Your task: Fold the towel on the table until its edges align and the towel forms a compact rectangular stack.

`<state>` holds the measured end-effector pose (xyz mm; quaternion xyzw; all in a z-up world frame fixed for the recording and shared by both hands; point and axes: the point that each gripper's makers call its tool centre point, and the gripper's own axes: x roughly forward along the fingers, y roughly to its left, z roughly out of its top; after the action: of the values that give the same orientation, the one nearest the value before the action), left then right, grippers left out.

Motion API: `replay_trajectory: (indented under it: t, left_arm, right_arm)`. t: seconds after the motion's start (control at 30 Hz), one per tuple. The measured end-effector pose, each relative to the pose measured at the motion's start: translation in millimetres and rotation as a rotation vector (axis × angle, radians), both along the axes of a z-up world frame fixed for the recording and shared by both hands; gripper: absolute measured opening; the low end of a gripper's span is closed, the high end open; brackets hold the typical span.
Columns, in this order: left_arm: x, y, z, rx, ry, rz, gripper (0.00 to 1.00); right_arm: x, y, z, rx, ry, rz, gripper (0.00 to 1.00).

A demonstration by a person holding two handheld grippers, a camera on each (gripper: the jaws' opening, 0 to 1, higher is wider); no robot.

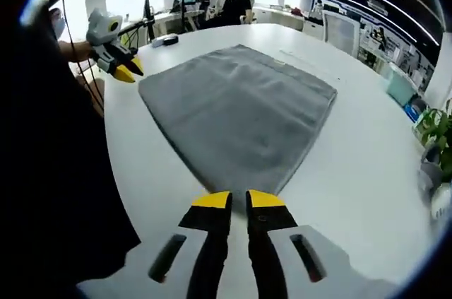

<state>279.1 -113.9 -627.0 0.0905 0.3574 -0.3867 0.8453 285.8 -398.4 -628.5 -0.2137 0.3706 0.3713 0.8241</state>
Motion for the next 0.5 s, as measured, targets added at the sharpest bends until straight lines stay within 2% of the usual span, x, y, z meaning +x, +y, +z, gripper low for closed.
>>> replay_trajectory:
  t: [0.1, 0.17, 0.4, 0.47, 0.5]
  left_arm:
    - [-5.5, -0.8, -6.4, 0.054, 0.005, -0.055, 0.23]
    - [-6.7, -1.8, -9.1, 0.09, -0.007, -0.086, 0.23]
    - [-9.6, -10.0, -11.8, 0.134, -0.02, -0.135, 0.23]
    - [-8.9, -7.0, -13.8, 0.153, -0.022, -0.144, 0.22]
    - [-5.5, -3.8, -14.3, 0.184, -0.044, -0.142, 0.22]
  right_arm:
    - [-1.8, -8.7, -8.0, -0.077, -0.016, 0.032, 0.07]
    - [-0.2, -11.9, -10.5, -0.092, -0.034, 0.038, 0.06]
    - [3.2, -14.3, -12.0, -0.136, -0.063, 0.078, 0.13]
    - [4.6, -14.8, -11.8, -0.146, -0.073, 0.088, 0.13]
    - [5.2, -14.8, -11.9, -0.147, -0.076, 0.091, 0.12]
